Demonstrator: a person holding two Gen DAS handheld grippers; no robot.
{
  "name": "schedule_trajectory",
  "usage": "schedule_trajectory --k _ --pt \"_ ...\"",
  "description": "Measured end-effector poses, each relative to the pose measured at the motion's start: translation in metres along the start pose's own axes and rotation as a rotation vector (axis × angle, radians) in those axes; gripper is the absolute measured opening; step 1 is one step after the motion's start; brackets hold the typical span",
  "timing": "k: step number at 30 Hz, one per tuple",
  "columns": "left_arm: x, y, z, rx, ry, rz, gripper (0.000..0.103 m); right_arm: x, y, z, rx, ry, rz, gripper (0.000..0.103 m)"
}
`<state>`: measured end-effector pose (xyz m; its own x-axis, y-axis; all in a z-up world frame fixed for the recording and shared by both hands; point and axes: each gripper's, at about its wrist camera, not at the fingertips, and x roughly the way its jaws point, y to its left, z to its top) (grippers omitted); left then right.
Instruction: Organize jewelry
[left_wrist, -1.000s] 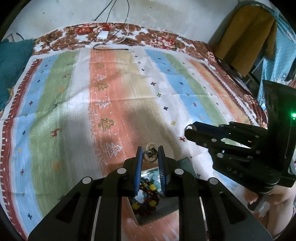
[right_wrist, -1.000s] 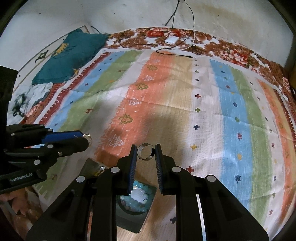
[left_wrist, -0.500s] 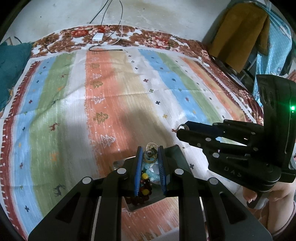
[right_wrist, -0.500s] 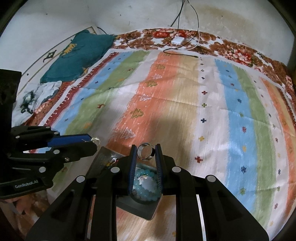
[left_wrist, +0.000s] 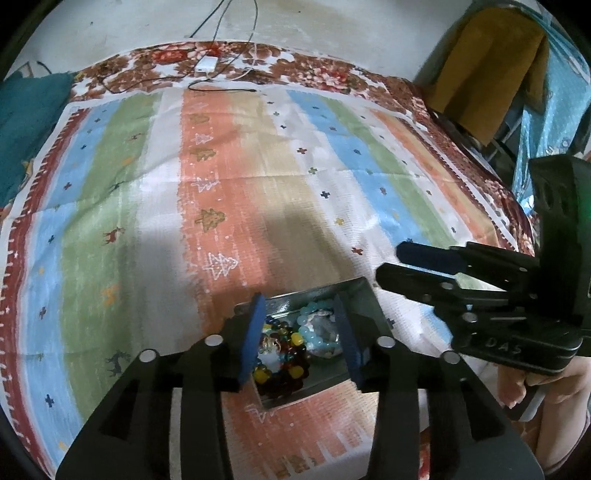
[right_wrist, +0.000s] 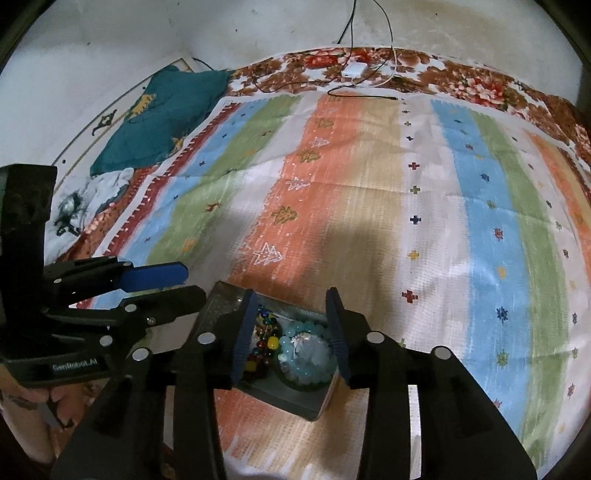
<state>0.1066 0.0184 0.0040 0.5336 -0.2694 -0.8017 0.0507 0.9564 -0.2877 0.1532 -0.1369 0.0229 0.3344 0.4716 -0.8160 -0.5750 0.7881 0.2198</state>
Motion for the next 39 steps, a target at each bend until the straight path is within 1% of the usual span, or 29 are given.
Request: schedule_trajectory --k 1,2,4,5,6,7,9,11,13,19,21,23,27,31,36,39 --pt "-0.001 0.001 -0.001 -0.002 -0.001 0.004 0.049 -0.002 -0.001 -0.002 0.003 -0.004 -0.002 0.043" --pt "-0.001 0.001 -0.002 -0.004 -0.003 0.007 0.053 -0.003 -0.002 -0.003 0.004 -0.006 -0.002 0.046" --pt "-0.003 0.002 -0.005 -0.007 -0.006 0.007 0.056 -0.006 -0.002 -0.007 0.002 -0.013 -0.009 0.049" --pt "-0.004 0.002 -0.006 -0.008 -0.007 0.005 0.059 -0.008 -0.002 -0.008 -0.002 -0.017 -0.014 0.052" --pt "-0.005 0.002 -0.007 -0.007 -0.008 0.004 0.061 -0.009 -0.002 -0.011 -0.006 -0.020 -0.018 0.056" --pt "-0.006 0.002 -0.008 -0.006 -0.011 0.006 0.066 -0.011 -0.001 -0.013 -0.012 -0.025 -0.021 0.059" --pt "-0.008 0.002 -0.012 -0.006 -0.017 0.010 0.070 -0.014 0.000 -0.017 -0.021 -0.033 -0.024 0.062" --pt "-0.010 0.003 -0.015 -0.009 -0.020 0.014 0.079 -0.018 0.000 -0.022 -0.024 -0.041 -0.029 0.064" --pt "-0.011 0.005 -0.017 -0.014 -0.021 0.019 0.083 -0.021 -0.001 -0.026 -0.026 -0.047 -0.034 0.066" --pt "-0.015 0.005 -0.025 -0.012 -0.031 0.018 0.096 -0.025 -0.001 -0.033 -0.032 -0.055 -0.035 0.078" --pt "-0.016 0.004 -0.028 0.001 -0.037 0.037 0.097 -0.028 -0.001 -0.037 -0.034 -0.065 -0.037 0.084" --pt "-0.019 0.000 -0.032 0.033 -0.060 0.068 0.097 -0.029 -0.001 -0.039 -0.037 -0.073 -0.039 0.087" --pt "-0.024 -0.003 -0.037 0.056 -0.083 0.072 0.097 -0.034 0.002 -0.047 -0.056 -0.087 -0.043 0.093" --pt "-0.027 -0.002 -0.045 0.055 -0.093 0.069 0.097 -0.040 0.005 -0.056 -0.079 -0.105 -0.043 0.094" --pt "-0.035 -0.001 -0.057 0.034 -0.136 0.045 0.097 -0.047 0.009 -0.068 -0.106 -0.129 -0.050 0.096" --pt "-0.040 -0.003 -0.064 0.041 -0.166 0.062 0.097 -0.052 0.012 -0.074 -0.117 -0.151 -0.052 0.096"
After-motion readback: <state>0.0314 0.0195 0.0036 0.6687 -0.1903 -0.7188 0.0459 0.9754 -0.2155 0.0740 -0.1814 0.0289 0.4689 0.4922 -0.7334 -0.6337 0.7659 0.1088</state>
